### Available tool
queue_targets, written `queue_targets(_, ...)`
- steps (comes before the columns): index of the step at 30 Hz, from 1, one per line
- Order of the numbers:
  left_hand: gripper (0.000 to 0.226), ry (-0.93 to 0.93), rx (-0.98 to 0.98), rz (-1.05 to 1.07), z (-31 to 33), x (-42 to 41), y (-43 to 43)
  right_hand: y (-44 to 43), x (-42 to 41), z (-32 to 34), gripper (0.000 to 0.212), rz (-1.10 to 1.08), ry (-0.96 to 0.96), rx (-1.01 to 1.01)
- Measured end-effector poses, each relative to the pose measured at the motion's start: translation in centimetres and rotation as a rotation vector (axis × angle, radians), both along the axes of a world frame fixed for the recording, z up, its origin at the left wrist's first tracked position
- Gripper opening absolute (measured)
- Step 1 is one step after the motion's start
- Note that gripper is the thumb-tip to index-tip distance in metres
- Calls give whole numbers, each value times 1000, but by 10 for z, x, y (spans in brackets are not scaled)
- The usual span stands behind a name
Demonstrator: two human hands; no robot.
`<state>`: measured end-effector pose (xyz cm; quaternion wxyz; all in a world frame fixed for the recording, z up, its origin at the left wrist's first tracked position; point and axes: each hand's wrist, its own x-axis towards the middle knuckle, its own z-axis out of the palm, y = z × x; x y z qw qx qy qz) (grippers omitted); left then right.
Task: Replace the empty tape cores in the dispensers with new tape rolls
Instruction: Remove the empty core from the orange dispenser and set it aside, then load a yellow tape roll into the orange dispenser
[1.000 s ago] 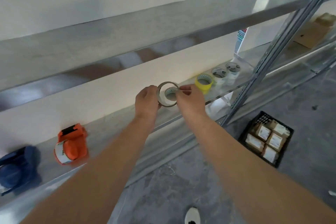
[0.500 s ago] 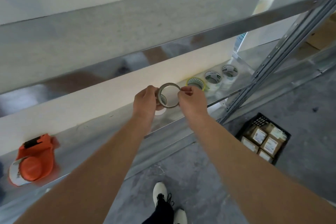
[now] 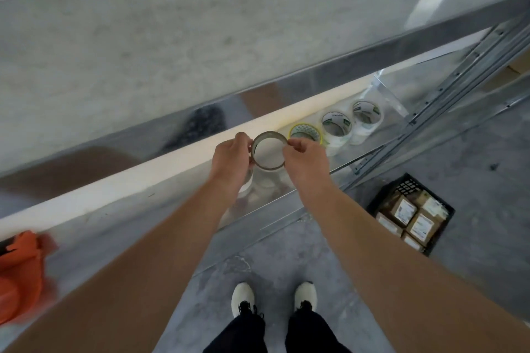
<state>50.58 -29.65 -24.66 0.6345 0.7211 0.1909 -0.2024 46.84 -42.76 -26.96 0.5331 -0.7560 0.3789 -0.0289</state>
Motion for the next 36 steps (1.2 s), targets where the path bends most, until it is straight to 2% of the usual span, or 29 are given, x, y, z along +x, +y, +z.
queue_targets(2, 38, 4, 23, 16, -3, 5, -6, -7, 6, -5, 27, 15, 13, 13)
queue_targets(7, 45, -1, 80, 47, -17, 11, -19, -26, 20, -19, 19, 28, 51, 84)
queue_targets(10, 44, 16, 92, 87, -31, 14, -26, -34, 24, -29, 27, 50, 71, 115)
queue_targets(12, 44, 20, 125, 107, -42, 16, -29, -36, 26, -35, 23, 88, 94, 114)
queue_targets(15, 44, 11, 215, 71, -56, 15, -31, -39, 27, -41, 21, 146, 94, 92)
queue_targets(23, 43, -96, 452, -48, -40, 8, -46, -40, 31, -54, 20, 212, 122, 124)
queue_targets(29, 43, -133, 543, -116, -40, 10, -49, -42, 31, -56, 20, 234, 161, 163)
queue_targets(32, 38, -150, 556, -106, -35, 12, -53, -47, 31, -50, 29, 219, 191, 188)
queue_targets(36, 37, -147, 480, -58, -26, 19, -64, -62, 34, -43, 41, 221, 191, 158)
